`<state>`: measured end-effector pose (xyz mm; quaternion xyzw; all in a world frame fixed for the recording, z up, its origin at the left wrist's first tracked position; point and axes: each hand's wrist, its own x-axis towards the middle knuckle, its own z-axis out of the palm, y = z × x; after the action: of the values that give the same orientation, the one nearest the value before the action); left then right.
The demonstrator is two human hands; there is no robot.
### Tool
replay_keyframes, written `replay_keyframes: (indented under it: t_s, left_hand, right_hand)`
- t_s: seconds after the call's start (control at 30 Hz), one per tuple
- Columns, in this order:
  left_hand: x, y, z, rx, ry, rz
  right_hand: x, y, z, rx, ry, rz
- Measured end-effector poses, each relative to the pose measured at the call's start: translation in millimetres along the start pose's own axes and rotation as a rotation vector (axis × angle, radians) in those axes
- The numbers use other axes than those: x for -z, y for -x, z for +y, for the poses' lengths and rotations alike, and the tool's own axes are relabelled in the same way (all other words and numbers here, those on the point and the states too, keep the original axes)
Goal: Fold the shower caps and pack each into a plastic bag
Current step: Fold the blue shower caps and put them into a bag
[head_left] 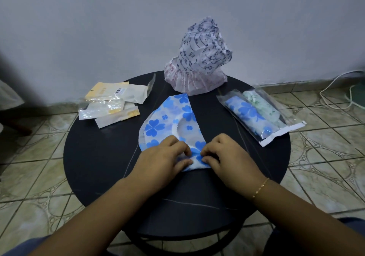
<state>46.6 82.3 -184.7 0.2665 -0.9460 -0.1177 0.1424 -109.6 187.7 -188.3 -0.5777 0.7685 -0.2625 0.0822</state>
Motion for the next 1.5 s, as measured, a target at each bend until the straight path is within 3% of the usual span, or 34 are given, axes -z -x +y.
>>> replay_keyframes:
  t_s: [0.13,0.3,0.5,0.83,0.93,1.17,1.5]
  left_hand:
    - [-5.1,1.4,-3.8,-0.213,-0.019,0.005]
    - [-3.3,-1.4,-5.4,-0.142,-0.018,-0.038]
    - [-0.8,-4.5,-5.7,-0.197,-0.04,0.036]
    - [22.7,-6.2,-8.3,0.326,0.607,-0.202]
    - [30.0,-9.8,-14.1,0.409,0.635,-0.208]
    - [29.4,-14.5,-22.8,0.603,0.53,-0.18]
    - [29.2,-19.9,-17.5,0.593,0.335,-0.287]
  right_hand:
    - [4.9,0.8,10.2,0.135,0.093,-0.045]
    - [8.1,3.6,21.5,0.213,0.151,-0.123]
    - [2.3,4.7,18.6,0.344,0.198,0.004]
    - [2.9,-11.6,12.7,-0.115,-0.336,-0.061]
    - [2.9,-15.8,11.2,-0.201,-0.443,-0.059]
    - [5.1,-23.3,7.3,-0.284,-0.436,-0.103]
    - [12.5,-30.7,3.9,-0.257,-0.303,-0.271]
